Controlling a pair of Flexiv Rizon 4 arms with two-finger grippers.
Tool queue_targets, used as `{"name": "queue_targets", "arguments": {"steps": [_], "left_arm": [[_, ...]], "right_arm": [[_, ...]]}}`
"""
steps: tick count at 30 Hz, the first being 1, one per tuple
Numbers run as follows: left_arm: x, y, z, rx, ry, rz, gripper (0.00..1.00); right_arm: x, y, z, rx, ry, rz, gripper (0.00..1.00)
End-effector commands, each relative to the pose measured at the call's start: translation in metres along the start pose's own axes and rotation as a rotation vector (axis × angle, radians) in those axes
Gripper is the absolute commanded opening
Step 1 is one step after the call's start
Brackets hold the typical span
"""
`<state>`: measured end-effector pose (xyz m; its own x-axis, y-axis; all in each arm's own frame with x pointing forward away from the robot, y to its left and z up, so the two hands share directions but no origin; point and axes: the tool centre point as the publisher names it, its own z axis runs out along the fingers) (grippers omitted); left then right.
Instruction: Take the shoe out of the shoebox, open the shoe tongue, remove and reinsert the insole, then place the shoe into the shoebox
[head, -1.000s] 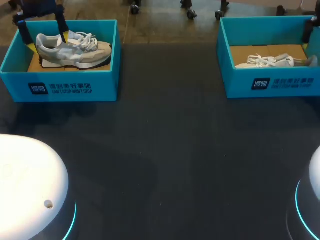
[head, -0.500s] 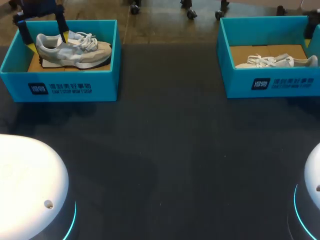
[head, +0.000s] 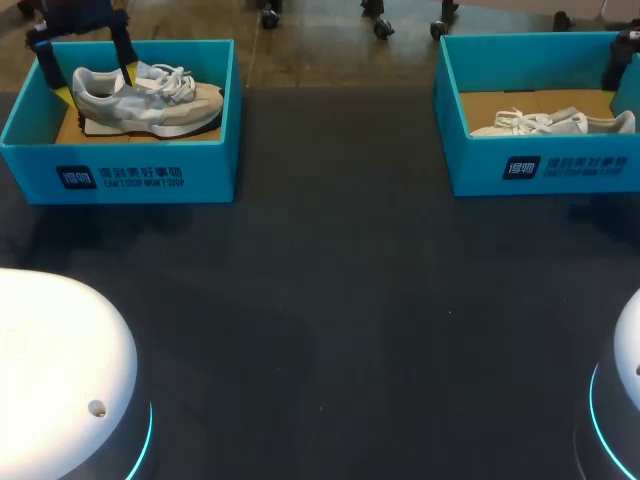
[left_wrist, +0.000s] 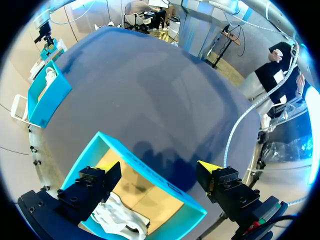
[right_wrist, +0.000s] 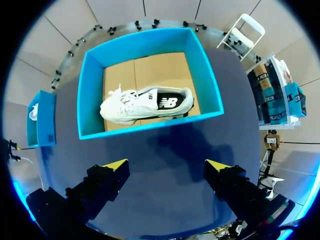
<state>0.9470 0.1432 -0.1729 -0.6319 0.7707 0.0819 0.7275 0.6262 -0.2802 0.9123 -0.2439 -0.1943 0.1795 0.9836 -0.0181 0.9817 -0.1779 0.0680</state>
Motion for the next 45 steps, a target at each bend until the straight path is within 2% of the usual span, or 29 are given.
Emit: {"name": "queue_targets", "arguments": {"steps": [1, 8, 14, 17, 24, 27, 28, 39, 42, 44, 45], "left_arm": [[-0.006, 0.009, -0.006, 0.019, 0.028, -0.043, 1.00], [-0.018, 0.046, -0.014, 0.008, 0.039, -0.224, 1.00], [-0.022, 0.076, -0.019, -0.002, 0.020, -0.368, 1.00], [-0.019, 0.087, -0.021, -0.017, -0.003, -0.356, 1.00], [-0.009, 0.123, -0.025, -0.077, -0.018, -0.145, 1.00], [-0.007, 0.148, -0.030, -0.080, 0.015, 0.014, 1.00], [-0.012, 0.161, -0.034, -0.049, 0.045, 0.014, 1.00], [-0.014, 0.163, -0.032, -0.057, 0.041, 0.046, 1.00], [-0.019, 0.186, -0.029, -0.069, 0.029, 0.254, 1.00], [-0.018, 0.204, -0.028, -0.063, -0.020, 0.480, 1.00], [-0.018, 0.210, -0.028, -0.085, -0.029, 0.535, 1.00]], "right_arm": [[0.000, 0.000, 0.000, 0.000, 0.000, 0.001, 1.00], [0.000, 0.000, 0.000, 0.000, 0.000, 0.001, 1.00], [0.000, 0.000, 0.000, 0.000, 0.000, 0.001, 1.00], [0.000, 0.000, 0.000, 0.000, 0.000, 0.001, 1.00], [0.000, 0.000, 0.000, 0.000, 0.000, 0.001, 1.00], [0.000, 0.000, 0.000, 0.000, 0.000, 0.001, 1.00], [0.000, 0.000, 0.000, 0.000, 0.000, 0.001, 1.00], [0.000, 0.000, 0.000, 0.000, 0.000, 0.001, 1.00], [0.000, 0.000, 0.000, 0.000, 0.000, 0.001, 1.00], [0.000, 0.000, 0.000, 0.000, 0.000, 0.001, 1.00], [0.000, 0.000, 0.000, 0.000, 0.000, 0.001, 1.00]]}}
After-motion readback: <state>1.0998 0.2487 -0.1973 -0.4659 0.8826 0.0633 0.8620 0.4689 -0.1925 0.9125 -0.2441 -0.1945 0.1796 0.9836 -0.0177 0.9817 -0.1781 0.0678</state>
